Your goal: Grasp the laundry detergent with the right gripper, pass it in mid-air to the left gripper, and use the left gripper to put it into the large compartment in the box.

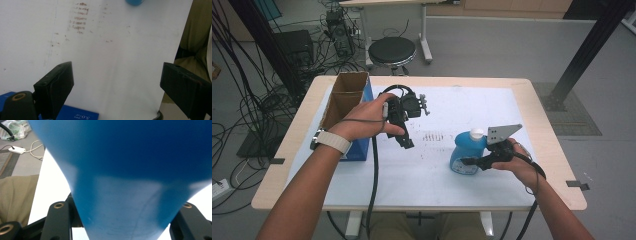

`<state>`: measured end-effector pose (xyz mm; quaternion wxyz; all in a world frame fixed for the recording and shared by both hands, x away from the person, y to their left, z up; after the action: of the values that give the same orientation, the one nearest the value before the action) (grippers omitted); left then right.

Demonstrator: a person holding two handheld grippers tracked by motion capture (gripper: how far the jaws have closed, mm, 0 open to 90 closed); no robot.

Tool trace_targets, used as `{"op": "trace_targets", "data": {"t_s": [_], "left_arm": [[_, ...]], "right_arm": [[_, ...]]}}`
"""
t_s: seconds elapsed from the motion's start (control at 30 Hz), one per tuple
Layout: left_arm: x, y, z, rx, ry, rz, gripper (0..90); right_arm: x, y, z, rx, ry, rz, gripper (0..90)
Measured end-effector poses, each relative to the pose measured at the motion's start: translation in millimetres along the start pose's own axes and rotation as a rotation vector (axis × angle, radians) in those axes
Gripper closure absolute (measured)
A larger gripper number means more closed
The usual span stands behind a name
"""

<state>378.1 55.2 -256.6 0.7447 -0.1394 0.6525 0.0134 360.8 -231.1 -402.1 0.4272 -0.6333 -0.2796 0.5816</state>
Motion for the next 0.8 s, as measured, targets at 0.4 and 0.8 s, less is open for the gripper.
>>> {"op": "trace_targets", "data": {"t_s": [0.4, 0.8], "left_arm": [[0.1, -0.2, 0.1, -0.001, 0.000, -0.001, 12.1], [0.6, -0.6, 0.2, -0.002, 0.001, -0.003, 12.2]], "right_arm": [[0.0, 0.1, -0.4, -0.001, -0.002, 0.001, 42.8], [0.2, 0.6, -0.5, 0.000, -0.002, -0.004, 42.6]]}}
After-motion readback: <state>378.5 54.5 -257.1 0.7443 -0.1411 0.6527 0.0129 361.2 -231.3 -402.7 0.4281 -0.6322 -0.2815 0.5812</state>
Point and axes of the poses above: each handheld gripper's, and its own axes: x roughly forward along the jaws, y roughly out of its underside, z roughly to its left, the point moved 1 cm from there along x, roughly forward along the jaws, and after that the axes turned 2 degrees about -y, right-handed, at the moved point
